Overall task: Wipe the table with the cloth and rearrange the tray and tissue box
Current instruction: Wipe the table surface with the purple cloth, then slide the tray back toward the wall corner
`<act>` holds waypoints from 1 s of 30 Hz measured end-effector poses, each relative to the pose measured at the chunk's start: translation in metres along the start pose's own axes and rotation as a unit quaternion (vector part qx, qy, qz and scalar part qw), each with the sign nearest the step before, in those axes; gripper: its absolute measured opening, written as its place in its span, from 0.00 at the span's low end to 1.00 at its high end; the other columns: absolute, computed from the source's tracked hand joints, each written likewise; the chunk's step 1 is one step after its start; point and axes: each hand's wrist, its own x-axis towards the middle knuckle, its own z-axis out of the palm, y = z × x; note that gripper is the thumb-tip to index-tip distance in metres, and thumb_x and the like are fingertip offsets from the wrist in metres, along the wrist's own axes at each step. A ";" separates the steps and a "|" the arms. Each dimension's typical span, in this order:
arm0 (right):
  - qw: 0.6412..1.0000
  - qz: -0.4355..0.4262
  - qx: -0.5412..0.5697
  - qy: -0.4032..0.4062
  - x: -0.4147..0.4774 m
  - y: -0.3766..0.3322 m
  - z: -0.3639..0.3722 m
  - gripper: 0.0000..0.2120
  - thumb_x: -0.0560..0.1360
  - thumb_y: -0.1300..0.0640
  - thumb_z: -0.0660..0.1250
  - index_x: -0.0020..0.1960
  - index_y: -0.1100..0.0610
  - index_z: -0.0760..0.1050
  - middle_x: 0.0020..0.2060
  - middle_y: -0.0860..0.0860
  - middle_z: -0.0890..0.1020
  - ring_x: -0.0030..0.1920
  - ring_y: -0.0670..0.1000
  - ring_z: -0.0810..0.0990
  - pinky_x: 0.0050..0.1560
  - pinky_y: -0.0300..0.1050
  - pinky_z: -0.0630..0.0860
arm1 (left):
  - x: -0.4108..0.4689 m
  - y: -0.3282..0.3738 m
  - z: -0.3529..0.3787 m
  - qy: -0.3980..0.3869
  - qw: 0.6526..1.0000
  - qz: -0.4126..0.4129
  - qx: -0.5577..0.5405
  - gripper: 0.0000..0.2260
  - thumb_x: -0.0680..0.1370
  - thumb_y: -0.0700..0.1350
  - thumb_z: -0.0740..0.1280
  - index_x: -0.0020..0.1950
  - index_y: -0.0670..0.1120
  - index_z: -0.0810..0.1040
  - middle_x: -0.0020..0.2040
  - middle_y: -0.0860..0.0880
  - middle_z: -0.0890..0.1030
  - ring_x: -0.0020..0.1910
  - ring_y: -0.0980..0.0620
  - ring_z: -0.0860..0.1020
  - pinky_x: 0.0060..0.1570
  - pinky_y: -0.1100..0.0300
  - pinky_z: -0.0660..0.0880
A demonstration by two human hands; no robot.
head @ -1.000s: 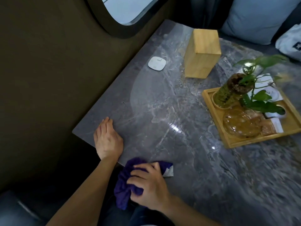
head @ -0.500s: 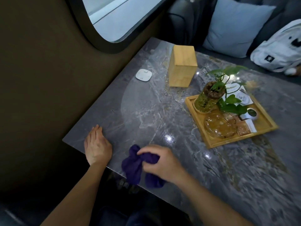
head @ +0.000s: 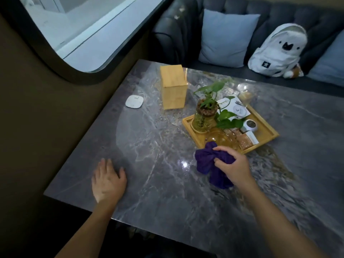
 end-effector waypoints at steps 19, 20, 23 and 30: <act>0.893 0.124 -0.432 0.039 -0.053 0.097 -0.098 0.21 0.73 0.40 0.60 0.64 0.43 0.69 0.68 0.47 0.69 0.67 0.52 0.62 0.65 0.56 0.51 | -0.070 0.179 0.072 -0.110 0.958 0.262 0.036 0.27 0.78 0.55 0.55 0.74 0.46 0.56 0.77 0.42 0.55 0.76 0.43 0.52 0.73 0.48 0.52; 0.893 0.133 -0.430 0.030 -0.049 0.095 -0.101 0.22 0.72 0.36 0.58 0.63 0.42 0.69 0.68 0.45 0.69 0.67 0.52 0.61 0.64 0.55 0.51 | -0.069 0.180 0.070 -0.106 0.959 0.259 0.032 0.25 0.78 0.53 0.56 0.73 0.45 0.58 0.76 0.42 0.58 0.75 0.43 0.54 0.72 0.48 0.55; 0.897 0.173 -0.406 0.002 -0.029 0.083 -0.115 0.21 0.70 0.33 0.58 0.59 0.39 0.73 0.65 0.43 0.72 0.65 0.51 0.66 0.63 0.57 0.54 | -0.063 0.184 0.063 -0.086 0.967 0.241 0.005 0.18 0.78 0.48 0.57 0.66 0.43 0.68 0.69 0.42 0.70 0.68 0.43 0.67 0.66 0.48 0.67; 0.929 0.167 -0.278 -0.179 0.027 0.051 -0.151 0.15 0.73 0.49 0.67 0.57 0.53 0.77 0.54 0.52 0.81 0.52 0.52 0.78 0.51 0.47 0.73 | -0.054 0.208 0.049 -0.099 0.978 0.157 -0.096 0.16 0.78 0.50 0.57 0.64 0.45 0.66 0.53 0.40 0.81 0.51 0.39 0.79 0.47 0.49 0.75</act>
